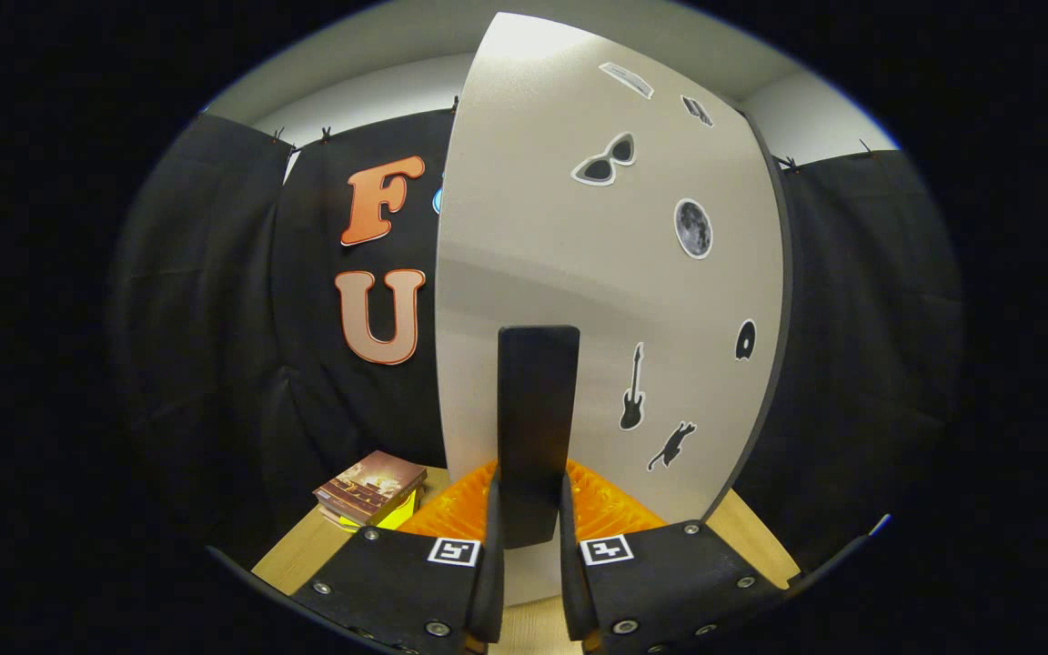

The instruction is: Open the shoe cabinet door, grab the shoes and put them into the shoe cabinet, then close the shoe cabinet door.

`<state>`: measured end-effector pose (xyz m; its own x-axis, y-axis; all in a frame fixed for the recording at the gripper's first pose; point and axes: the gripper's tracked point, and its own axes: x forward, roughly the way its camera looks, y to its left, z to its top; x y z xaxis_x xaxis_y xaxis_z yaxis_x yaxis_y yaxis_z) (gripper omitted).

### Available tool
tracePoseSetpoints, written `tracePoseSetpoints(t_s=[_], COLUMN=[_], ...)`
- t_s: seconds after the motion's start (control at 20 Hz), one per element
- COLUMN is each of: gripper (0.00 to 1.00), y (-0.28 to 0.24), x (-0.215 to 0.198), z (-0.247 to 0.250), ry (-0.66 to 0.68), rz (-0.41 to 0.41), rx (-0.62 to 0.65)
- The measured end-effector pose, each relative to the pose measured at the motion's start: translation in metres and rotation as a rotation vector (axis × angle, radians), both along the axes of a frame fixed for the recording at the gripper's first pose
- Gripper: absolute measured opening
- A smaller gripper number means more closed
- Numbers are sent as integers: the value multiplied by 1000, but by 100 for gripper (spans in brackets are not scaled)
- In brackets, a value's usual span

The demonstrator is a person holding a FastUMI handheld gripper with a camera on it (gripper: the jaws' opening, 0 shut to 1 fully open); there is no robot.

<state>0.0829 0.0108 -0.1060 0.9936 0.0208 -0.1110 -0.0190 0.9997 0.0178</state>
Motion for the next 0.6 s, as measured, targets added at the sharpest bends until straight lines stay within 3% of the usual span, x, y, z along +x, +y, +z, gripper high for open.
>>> tracePoseSetpoints(t_s=[0.3, 0.6], gripper=[23, 18], y=[-36, -85], x=[-41, -77], z=[-4, -9], ry=[13, 20], rz=[-42, -158], rx=[2, 21])
